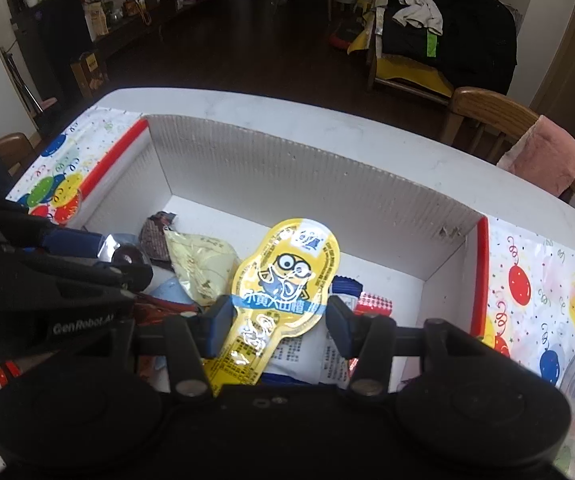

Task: Organize snacks
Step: 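Carry both snacks into the red box and open both tools, then lift both tools out of the box toward the last snacks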

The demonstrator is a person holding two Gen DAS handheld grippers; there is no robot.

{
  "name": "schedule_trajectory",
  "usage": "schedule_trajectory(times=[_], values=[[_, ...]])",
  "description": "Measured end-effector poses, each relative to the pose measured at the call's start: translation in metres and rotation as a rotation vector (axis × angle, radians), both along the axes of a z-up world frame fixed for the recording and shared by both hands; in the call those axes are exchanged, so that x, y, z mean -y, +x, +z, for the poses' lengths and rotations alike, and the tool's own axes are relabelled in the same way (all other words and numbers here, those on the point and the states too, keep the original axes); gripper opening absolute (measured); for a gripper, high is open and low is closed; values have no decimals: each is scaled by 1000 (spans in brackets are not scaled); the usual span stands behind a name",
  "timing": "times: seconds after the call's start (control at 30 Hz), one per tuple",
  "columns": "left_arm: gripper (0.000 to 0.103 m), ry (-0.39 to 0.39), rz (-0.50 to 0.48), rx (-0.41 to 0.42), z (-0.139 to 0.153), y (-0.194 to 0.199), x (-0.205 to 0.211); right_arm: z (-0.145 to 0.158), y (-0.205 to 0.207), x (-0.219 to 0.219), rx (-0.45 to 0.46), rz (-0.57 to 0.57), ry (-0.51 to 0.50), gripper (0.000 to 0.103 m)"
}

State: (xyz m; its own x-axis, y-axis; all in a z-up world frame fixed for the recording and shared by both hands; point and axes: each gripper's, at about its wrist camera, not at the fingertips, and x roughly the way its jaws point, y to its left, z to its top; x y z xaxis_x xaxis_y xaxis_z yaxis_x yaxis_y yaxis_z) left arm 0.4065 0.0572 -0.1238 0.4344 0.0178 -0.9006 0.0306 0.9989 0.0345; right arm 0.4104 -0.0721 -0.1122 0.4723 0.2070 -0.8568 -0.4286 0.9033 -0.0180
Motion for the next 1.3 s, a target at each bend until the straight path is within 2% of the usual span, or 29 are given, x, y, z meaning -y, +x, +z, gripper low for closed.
schedule_trajectory(times=[0.37, 0.63, 0.83, 1.03, 1.3], values=[[42, 21, -1, -10, -1, 2, 4, -3, 4, 6, -44, -42, 18, 49], [47, -22, 10, 22, 13, -12, -5, 16, -8, 20, -49, -72, 78, 50], [51, -54, 13, 68, 28, -32, -7, 34, -30, 34, -25, -73, 104, 52], [52, -71, -19, 113, 44, -59, -1, 48, -55, 46, -13, -76, 146, 55], [55, -101, -49, 197, 66, -104, 3, 64, -97, 60, 26, -83, 209, 64]])
